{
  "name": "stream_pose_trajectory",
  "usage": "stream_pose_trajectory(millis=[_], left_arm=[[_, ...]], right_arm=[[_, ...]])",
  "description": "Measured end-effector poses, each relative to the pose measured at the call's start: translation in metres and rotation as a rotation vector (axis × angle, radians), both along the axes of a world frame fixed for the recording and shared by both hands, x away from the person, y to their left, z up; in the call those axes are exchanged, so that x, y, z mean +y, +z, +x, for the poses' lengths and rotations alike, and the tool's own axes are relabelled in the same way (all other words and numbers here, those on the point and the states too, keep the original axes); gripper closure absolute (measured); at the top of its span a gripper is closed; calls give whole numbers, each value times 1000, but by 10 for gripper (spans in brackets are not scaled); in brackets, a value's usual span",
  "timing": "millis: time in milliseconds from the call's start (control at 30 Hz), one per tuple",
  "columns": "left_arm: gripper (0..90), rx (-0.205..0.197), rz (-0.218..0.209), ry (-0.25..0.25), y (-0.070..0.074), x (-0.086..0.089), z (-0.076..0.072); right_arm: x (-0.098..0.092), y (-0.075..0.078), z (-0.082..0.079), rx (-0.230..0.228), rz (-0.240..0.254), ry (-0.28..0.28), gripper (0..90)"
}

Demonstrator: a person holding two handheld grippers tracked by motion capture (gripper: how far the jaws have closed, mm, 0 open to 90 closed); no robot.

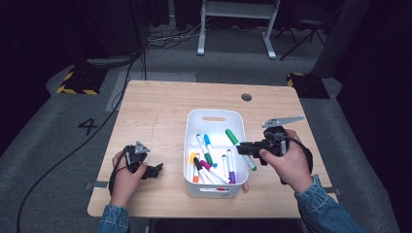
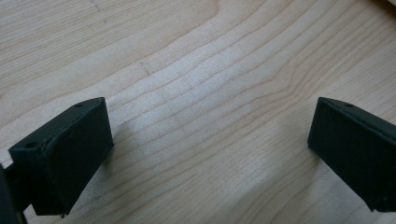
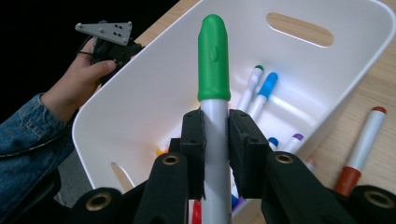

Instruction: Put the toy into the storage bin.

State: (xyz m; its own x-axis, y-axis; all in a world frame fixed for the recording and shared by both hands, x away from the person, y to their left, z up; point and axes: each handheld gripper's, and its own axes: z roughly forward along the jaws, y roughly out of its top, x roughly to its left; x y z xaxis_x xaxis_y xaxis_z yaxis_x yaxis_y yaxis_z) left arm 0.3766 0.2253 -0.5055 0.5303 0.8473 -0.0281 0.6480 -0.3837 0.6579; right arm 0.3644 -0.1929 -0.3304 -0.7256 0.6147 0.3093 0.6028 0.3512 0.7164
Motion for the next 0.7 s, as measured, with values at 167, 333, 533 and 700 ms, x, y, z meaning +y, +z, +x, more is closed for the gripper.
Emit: stream_pose_trajectory(millis=[167, 333, 533, 700], left_arm=[[0, 2, -2, 0, 0, 0, 0], [1, 0, 0, 0, 0, 0, 0], [0, -2, 3, 1, 0, 0, 0], [0, 1, 2, 0, 0, 0, 0]], right_arm=[[15, -1, -3, 2, 14, 36, 769], [24, -4, -5, 14, 8, 64, 769], [26, -11, -6, 35, -9, 71, 769], [28, -16, -7, 44, -22, 84, 769]])
